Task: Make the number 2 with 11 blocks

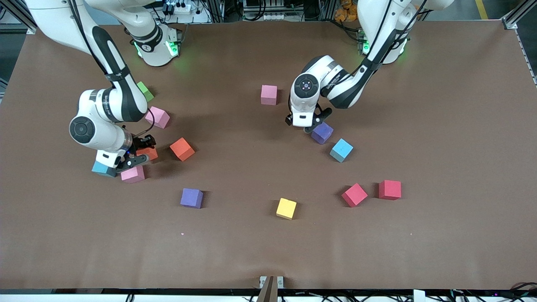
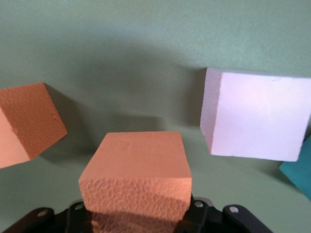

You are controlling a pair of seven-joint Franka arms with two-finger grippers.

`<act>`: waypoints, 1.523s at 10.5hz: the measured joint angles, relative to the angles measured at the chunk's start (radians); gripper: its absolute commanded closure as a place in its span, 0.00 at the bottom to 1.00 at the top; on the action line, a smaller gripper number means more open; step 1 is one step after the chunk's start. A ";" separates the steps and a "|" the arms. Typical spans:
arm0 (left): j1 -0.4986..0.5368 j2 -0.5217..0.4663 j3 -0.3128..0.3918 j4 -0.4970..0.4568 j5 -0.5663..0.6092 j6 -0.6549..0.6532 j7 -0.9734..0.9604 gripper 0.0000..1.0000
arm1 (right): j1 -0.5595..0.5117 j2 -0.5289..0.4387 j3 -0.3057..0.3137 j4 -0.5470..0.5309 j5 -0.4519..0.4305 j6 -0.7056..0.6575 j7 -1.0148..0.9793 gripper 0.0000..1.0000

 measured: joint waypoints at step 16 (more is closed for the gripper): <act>0.004 0.017 -0.015 -0.107 0.009 0.185 0.104 1.00 | -0.002 0.000 -0.003 0.026 0.000 -0.030 -0.008 0.67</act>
